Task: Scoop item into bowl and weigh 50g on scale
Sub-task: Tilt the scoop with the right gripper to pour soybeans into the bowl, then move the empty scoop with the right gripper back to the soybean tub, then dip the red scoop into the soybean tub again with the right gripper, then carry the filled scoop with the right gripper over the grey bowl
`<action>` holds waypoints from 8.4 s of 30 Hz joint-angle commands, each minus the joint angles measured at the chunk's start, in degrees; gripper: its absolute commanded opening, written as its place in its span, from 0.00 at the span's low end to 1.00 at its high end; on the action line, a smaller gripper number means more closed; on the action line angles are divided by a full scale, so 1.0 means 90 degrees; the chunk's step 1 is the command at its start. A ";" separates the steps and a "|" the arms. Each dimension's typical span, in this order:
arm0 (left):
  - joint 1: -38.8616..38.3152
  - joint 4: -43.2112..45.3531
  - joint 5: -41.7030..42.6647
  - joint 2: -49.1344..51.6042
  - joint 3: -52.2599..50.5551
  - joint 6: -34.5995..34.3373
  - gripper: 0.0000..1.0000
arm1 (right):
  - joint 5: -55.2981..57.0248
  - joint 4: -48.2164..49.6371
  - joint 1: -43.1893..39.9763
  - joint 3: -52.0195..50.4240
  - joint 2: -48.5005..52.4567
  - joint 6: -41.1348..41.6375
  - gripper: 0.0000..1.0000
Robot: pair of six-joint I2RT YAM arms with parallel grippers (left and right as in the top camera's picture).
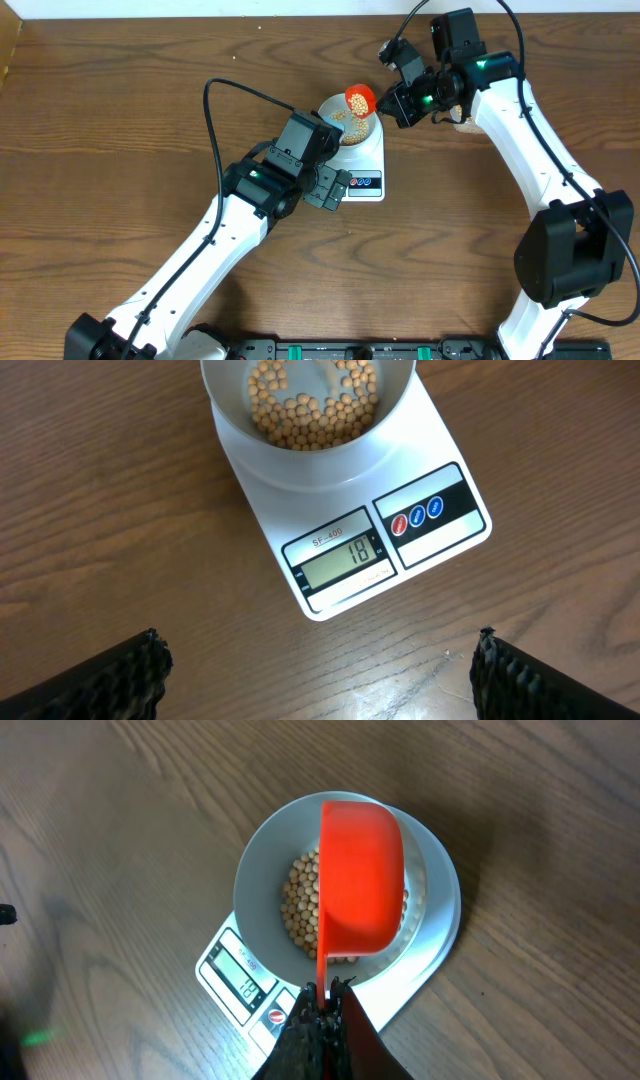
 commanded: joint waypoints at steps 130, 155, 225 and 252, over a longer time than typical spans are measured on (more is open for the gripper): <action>0.0019 -0.0017 0.0002 0.0005 0.0019 -0.0010 0.98 | 0.1248 -0.0265 -0.1899 0.0005 -0.1399 0.0007 0.01; 0.0019 -0.0017 0.0002 0.0005 0.0019 -0.0010 0.98 | 0.1785 -0.0738 -0.2900 -0.0005 0.0459 0.0056 0.01; 0.0019 -0.0015 0.0002 0.0005 0.0019 -0.0010 0.98 | -0.4129 -0.0894 -0.4277 -0.0017 0.0736 0.0090 0.01; 0.0019 -0.0015 0.0002 0.0005 0.0019 -0.0010 0.98 | -0.3407 -0.0848 -0.1557 -0.0017 0.0551 -0.0002 0.01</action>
